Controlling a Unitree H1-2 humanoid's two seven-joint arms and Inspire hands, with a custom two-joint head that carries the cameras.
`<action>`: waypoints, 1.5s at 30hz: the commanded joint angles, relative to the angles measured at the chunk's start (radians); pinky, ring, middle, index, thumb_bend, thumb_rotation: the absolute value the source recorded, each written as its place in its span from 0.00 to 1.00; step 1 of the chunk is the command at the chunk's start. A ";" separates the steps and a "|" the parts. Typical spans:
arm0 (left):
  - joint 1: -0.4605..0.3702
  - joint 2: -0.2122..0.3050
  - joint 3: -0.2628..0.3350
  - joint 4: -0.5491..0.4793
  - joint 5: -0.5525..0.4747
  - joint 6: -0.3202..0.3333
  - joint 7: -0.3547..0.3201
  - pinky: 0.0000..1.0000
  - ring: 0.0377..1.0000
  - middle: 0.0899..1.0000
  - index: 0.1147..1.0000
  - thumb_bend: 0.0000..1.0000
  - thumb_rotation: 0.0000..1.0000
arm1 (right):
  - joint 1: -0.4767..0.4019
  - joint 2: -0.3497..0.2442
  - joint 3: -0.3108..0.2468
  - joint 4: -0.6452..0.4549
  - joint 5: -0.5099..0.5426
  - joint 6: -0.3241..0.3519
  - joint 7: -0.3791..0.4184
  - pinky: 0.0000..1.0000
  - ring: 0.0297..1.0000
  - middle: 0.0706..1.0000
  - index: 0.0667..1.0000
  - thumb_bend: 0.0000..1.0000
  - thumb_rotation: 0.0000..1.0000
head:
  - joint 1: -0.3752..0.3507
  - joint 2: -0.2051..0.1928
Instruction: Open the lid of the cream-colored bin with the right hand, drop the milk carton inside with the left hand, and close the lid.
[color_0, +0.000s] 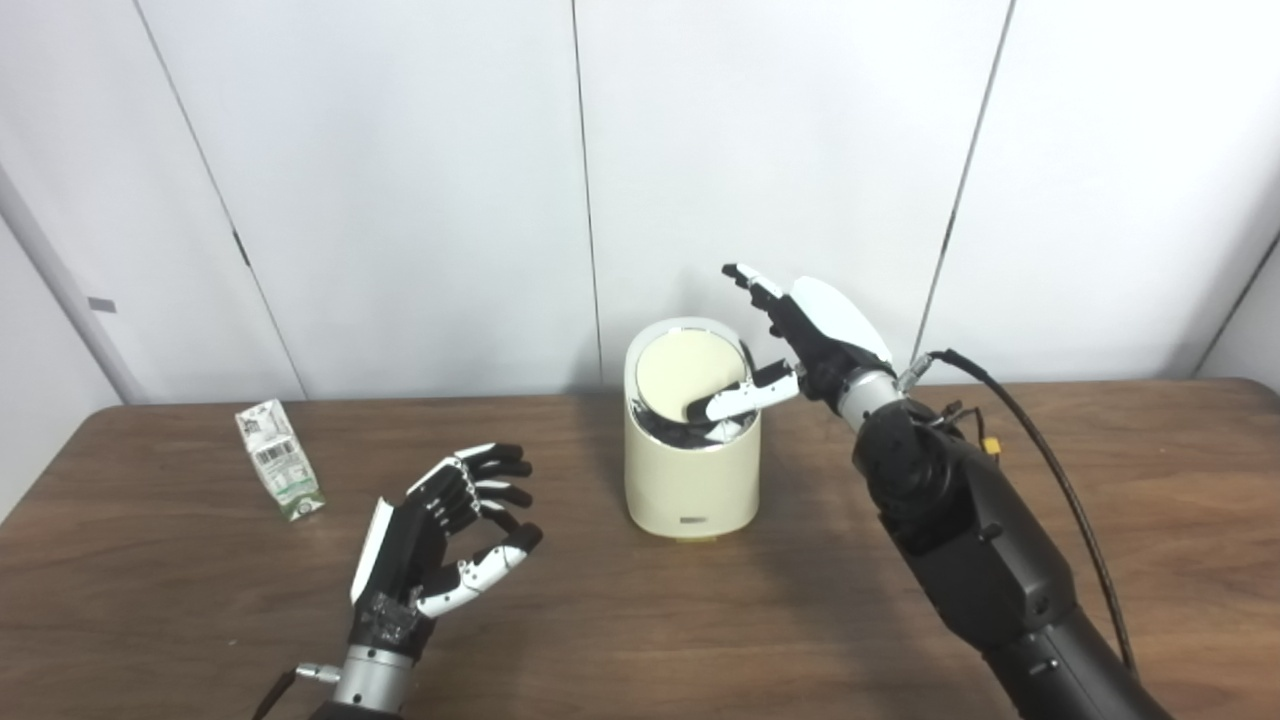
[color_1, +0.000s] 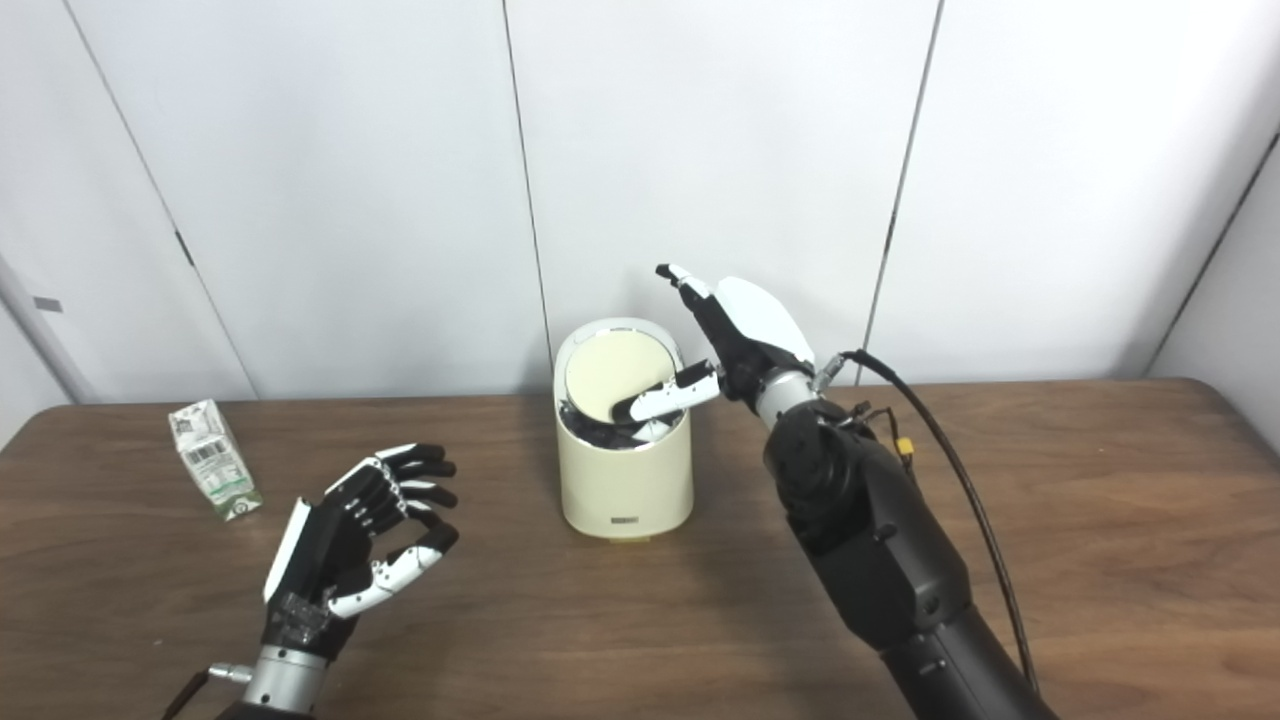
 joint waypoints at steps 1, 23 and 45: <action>0.045 -0.027 -0.018 0.018 0.004 -0.013 0.012 0.47 0.58 0.66 0.70 0.63 0.14 | -0.055 0.010 -0.001 0.002 -0.016 0.015 -0.014 0.80 0.91 0.95 0.96 0.85 0.36 | -0.002 0.002; 0.050 -0.025 -0.024 0.001 -0.006 0.004 0.013 0.47 0.58 0.66 0.70 0.64 0.16 | -0.065 0.060 -0.054 0.037 -0.198 0.097 0.104 0.69 0.88 0.94 0.93 0.83 0.16 | 0.002 0.015; 0.047 -0.024 -0.026 0.005 -0.006 0.001 0.011 0.47 0.59 0.66 0.70 0.63 0.14 | 0.051 0.019 -0.206 -0.310 -0.065 0.077 0.113 0.62 0.81 0.94 0.91 0.82 0.24 | 0.002 0.015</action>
